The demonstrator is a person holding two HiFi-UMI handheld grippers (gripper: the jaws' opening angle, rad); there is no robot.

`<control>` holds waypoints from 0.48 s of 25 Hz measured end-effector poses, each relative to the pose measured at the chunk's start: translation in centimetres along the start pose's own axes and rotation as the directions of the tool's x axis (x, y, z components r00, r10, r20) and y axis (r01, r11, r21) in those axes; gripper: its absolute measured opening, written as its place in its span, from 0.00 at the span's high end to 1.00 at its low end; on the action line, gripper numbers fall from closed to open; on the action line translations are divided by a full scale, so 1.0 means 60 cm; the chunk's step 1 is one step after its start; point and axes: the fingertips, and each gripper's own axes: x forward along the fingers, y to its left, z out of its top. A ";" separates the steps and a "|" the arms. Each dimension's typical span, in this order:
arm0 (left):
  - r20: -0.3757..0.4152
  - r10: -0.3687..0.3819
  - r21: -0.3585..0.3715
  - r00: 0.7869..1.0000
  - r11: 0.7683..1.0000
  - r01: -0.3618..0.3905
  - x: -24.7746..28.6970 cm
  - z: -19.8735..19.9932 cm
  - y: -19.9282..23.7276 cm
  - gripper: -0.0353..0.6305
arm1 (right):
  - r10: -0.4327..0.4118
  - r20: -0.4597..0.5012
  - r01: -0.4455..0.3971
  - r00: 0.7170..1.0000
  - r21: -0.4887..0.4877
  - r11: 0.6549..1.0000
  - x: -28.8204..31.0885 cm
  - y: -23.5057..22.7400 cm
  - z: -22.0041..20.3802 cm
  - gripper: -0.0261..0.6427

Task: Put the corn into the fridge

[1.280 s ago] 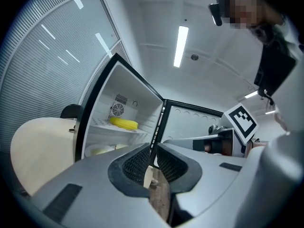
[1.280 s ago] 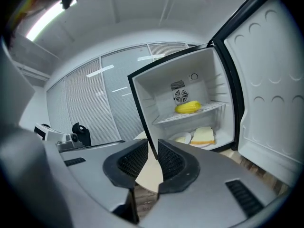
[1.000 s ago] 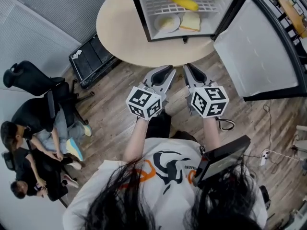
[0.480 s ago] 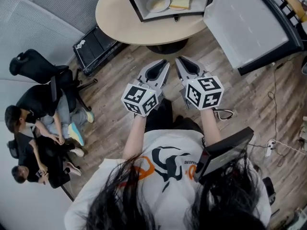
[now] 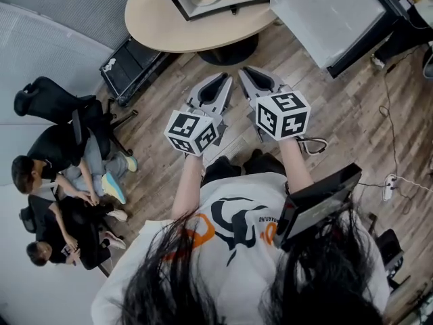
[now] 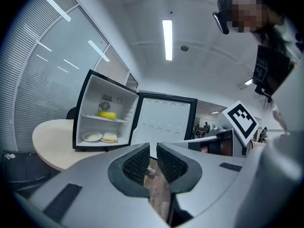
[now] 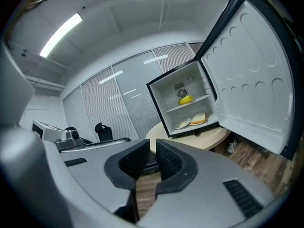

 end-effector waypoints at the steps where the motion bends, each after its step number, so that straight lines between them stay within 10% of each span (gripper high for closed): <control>1: 0.002 -0.003 0.001 1.000 1.000 0.003 -0.005 0.001 -0.003 0.88 | -0.003 0.001 0.003 1.000 -0.001 1.000 -0.003 0.004 0.000 0.89; 12: 0.000 -0.016 0.002 1.000 1.000 0.016 -0.106 -0.010 0.018 0.88 | -0.035 -0.003 0.035 0.999 -0.004 0.999 -0.007 0.095 -0.034 0.89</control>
